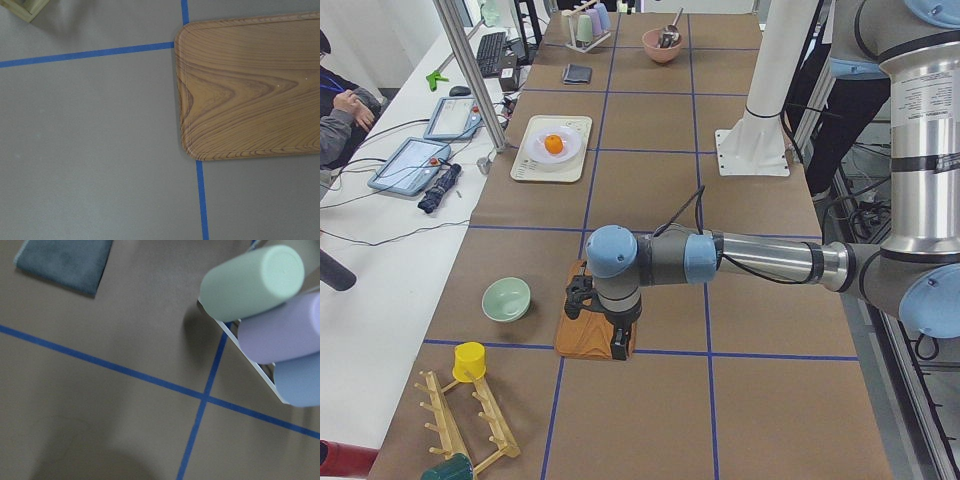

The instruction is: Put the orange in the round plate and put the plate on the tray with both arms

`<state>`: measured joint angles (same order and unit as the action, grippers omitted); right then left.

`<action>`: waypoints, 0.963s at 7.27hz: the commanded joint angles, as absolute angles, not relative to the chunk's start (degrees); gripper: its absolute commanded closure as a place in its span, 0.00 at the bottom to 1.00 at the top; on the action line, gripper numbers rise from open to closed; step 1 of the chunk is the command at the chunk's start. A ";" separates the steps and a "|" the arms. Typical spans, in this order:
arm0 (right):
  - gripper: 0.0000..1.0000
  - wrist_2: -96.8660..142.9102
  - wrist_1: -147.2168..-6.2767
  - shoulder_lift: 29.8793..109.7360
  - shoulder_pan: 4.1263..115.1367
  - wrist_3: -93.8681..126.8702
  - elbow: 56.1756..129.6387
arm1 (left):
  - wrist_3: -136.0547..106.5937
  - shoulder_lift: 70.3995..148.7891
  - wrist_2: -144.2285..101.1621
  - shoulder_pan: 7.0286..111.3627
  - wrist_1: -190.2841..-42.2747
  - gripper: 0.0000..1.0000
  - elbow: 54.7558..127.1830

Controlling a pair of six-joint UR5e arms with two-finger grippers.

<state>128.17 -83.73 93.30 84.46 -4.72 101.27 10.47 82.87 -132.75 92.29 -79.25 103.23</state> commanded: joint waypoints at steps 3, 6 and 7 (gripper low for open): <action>0.00 131.22 -101.77 93.78 94.12 -21.08 102.92 | 10.81 82.61 -132.10 92.29 -79.45 0.01 103.01; 0.00 130.96 -101.16 96.76 94.57 -20.48 102.22 | 10.72 82.62 -132.19 92.29 -79.89 0.01 103.01; 0.00 131.04 -101.25 96.59 94.57 -20.13 102.22 | 10.72 82.36 -132.10 92.29 -79.89 0.01 102.92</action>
